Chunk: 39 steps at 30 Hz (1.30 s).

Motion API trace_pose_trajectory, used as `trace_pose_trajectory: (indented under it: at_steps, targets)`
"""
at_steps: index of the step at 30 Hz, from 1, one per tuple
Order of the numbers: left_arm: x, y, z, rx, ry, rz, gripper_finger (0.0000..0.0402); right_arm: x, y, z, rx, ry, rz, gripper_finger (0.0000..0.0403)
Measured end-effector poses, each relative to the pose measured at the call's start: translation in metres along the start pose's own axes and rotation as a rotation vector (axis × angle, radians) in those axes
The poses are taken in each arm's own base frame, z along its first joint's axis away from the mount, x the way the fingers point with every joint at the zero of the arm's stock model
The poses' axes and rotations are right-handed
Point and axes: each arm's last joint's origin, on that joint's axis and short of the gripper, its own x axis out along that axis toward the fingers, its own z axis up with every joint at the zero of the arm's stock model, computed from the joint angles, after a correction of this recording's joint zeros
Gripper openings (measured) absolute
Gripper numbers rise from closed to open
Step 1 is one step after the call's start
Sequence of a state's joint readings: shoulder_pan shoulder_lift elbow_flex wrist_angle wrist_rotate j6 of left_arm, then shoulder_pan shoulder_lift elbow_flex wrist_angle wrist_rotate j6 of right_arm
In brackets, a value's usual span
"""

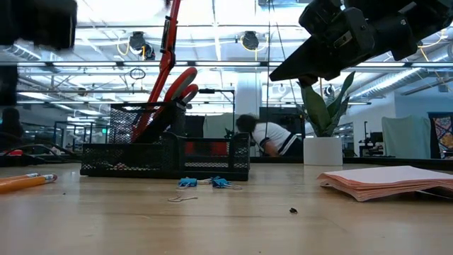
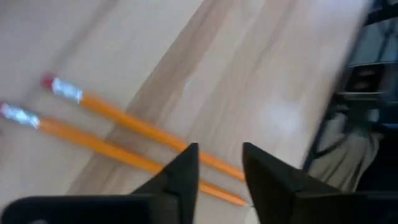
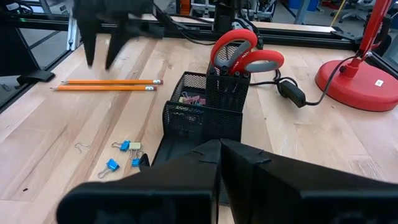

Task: Pick and place office supplies into organizer
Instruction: Put the orange pencil into the desk organizer

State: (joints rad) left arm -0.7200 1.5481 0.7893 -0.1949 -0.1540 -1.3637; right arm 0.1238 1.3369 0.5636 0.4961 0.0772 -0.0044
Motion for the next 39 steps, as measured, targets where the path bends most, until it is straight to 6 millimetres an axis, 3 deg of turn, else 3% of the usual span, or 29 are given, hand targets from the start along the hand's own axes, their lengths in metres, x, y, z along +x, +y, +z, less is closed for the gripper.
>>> trace_pose_trajectory:
  at_steps: [5,9,25,39]
  targets:
    - [0.018,0.006,0.004,-0.085,0.115,0.013,0.0208,0.0,0.0,0.0,-0.001,0.0,0.0,0.0004]
    - [0.019,0.007,0.01,-0.135,0.15,0.012,0.0233,0.0,0.0,0.0,-0.004,0.0,0.0,0.0004]
    - [0.017,0.035,0.05,-0.263,0.23,0.137,0.0157,0.0,0.0,0.0,-0.008,0.0,0.001,0.0004]
    - [0.027,0.045,0.056,-0.289,0.255,0.215,0.0136,0.0,0.0,-0.001,-0.013,0.009,0.001,0.0004]
